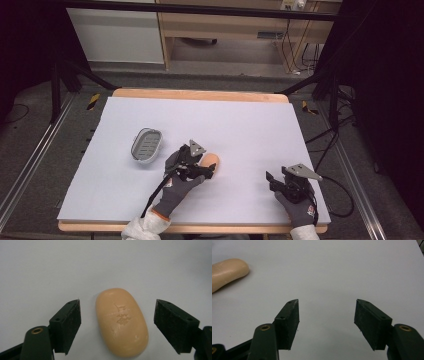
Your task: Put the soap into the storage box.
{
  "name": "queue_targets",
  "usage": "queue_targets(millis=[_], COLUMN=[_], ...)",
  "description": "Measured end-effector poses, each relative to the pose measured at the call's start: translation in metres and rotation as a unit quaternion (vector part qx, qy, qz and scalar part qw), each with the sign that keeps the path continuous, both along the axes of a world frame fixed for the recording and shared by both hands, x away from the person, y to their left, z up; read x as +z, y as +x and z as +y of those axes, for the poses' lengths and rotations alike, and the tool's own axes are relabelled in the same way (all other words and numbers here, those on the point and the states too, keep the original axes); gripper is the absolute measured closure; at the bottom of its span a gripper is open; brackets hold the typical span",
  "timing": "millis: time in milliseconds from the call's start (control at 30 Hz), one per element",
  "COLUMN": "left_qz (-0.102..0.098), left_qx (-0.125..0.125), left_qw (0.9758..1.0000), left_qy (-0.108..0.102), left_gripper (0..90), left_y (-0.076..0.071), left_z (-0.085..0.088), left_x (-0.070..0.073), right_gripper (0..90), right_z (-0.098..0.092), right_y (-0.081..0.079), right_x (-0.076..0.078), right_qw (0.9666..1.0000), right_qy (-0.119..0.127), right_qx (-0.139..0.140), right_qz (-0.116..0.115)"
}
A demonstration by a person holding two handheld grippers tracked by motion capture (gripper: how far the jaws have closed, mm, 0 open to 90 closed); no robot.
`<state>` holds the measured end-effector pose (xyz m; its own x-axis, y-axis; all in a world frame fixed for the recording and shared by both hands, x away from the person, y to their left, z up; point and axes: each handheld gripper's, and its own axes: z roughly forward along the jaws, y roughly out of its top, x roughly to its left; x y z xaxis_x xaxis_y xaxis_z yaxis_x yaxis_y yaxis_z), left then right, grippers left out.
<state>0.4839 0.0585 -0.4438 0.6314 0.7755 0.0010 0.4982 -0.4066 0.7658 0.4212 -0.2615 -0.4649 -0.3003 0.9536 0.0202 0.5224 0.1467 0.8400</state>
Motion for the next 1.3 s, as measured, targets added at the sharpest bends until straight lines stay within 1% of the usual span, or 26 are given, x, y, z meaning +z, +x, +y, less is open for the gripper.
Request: queue_targets(millis=[100,233,267,300,433,600,733,833,1000,1233,1300], left_qz=[0.003,0.007,0.009,0.01,0.015,0.024,0.032,0.039,0.043,0.05,0.055], left_qx=[0.002,0.003,0.002,0.004,0.001,0.0,0.001,0.002,0.002,0.003,0.004], left_qw=[1.0,0.9999,0.9999,0.9999,0.9996,0.9993,0.9991,0.9987,0.998,0.9977,0.9977], left_qy=[0.001,0.01,0.015,0.012,0.024,0.03,0.028,0.034,0.046,0.044,0.041], left_gripper=[20.9,20.6,20.6,20.6,20.4,20.4,21.3,21.8,23.3,25.6,25.8], left_y=[0.002,0.005,0.006,0.007,0.011,0.015,0.018,0.019,0.02,0.021,0.021], left_z=[-0.004,-0.008,-0.009,-0.01,-0.014,-0.019,-0.021,-0.023,-0.025,-0.026,-0.025], left_x=[-0.002,-0.006,-0.007,-0.008,-0.012,-0.016,-0.019,-0.022,-0.025,-0.028,-0.028], right_gripper=[36.5,36.5,36.4,36.4,36.4,36.4,36.3,36.3,36.5,36.6,36.6], right_z=[0.0,0.0,0.0,0.0,0.0,0.0,-0.001,-0.001,-0.001,-0.001,-0.001], right_y=[0.0,0.0,0.0,0.0,0.001,0.001,0.001,0.001,0.001,0.001,0.001], right_x=[0.0,0.0,0.0,0.0,0.0,-0.001,-0.001,-0.001,-0.001,-0.001,-0.001], right_qw=[1.0,1.0,1.0,1.0,1.0,1.0,1.0,1.0,1.0,1.0,1.0], right_qy=[-0.001,0.0,0.0,0.001,0.002,0.002,0.002,0.001,0.003,0.003,0.004], right_qx=[0.001,0.002,0.002,0.002,0.001,0.003,0.002,0.002,0.002,0.002,0.002], right_qz=[0.0,0.001,0.001,0.001,0.002,0.003,0.003,0.004,0.007,0.007,0.007])
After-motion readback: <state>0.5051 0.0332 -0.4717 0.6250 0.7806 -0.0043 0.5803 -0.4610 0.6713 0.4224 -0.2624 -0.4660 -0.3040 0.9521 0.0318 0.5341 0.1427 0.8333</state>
